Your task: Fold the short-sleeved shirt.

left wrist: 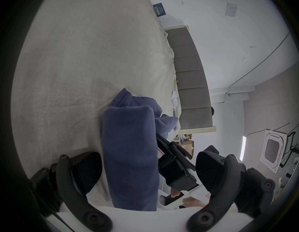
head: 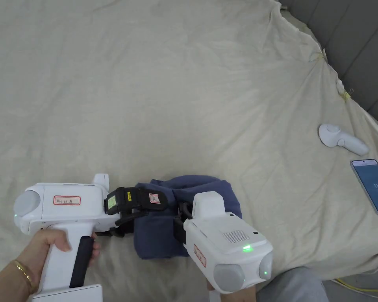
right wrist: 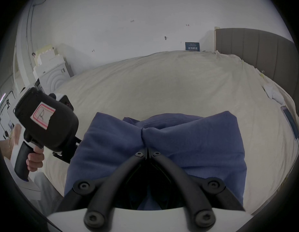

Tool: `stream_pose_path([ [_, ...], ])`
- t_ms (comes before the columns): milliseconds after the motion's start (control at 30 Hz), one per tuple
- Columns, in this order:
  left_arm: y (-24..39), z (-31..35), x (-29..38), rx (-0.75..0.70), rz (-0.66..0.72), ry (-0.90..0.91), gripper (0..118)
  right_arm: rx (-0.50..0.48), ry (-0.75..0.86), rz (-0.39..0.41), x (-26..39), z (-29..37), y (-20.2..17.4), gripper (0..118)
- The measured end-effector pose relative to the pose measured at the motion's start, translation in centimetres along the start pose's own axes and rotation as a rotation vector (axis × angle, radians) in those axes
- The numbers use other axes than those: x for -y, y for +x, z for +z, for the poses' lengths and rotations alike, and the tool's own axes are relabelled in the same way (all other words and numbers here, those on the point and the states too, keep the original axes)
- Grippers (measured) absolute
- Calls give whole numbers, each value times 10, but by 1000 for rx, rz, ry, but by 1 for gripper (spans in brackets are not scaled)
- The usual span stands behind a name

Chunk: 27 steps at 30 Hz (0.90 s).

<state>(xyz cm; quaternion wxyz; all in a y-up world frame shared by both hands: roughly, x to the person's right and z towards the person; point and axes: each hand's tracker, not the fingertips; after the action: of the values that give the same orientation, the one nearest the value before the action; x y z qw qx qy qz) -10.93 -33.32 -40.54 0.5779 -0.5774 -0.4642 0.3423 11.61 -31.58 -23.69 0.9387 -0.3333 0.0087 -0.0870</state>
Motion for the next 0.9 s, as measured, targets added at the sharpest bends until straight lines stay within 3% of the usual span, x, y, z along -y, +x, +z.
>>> stream_pose_path([
  [67, 5, -3, 0, -13, -21, -13, 108, -7, -3, -8, -3, 2, 2, 0],
  [133, 11, -6, -1, -70, -61, -23, 86, -30, 14, -67, -10, 10, 6, 0],
  [200, 18, -9, -1, -169, -90, -22, 78, 17, 78, -105, -21, 27, 10, 0],
  [267, 20, -8, -1, -257, -113, -27, 53, 11, 142, -131, -35, 47, 19, 0],
  [300, 20, -6, -1, -230, -99, -24, 43, 10, 179, -128, -43, 58, 23, 0],
  [367, 26, -7, 0, -241, -48, -10, 39, 27, 229, -98, -59, 79, 29, 0],
  [533, 63, -17, 4, -397, -64, -5, 24, 63, 336, -37, -89, 126, 41, 0],
  [733, 125, 6, 7, -500, -152, 6, 22, 86, 418, -14, -107, 167, 46, 0],
  [900, 148, 79, 8, -653, -225, 46, 22, 105, 445, 26, -111, 182, 38, 0],
])
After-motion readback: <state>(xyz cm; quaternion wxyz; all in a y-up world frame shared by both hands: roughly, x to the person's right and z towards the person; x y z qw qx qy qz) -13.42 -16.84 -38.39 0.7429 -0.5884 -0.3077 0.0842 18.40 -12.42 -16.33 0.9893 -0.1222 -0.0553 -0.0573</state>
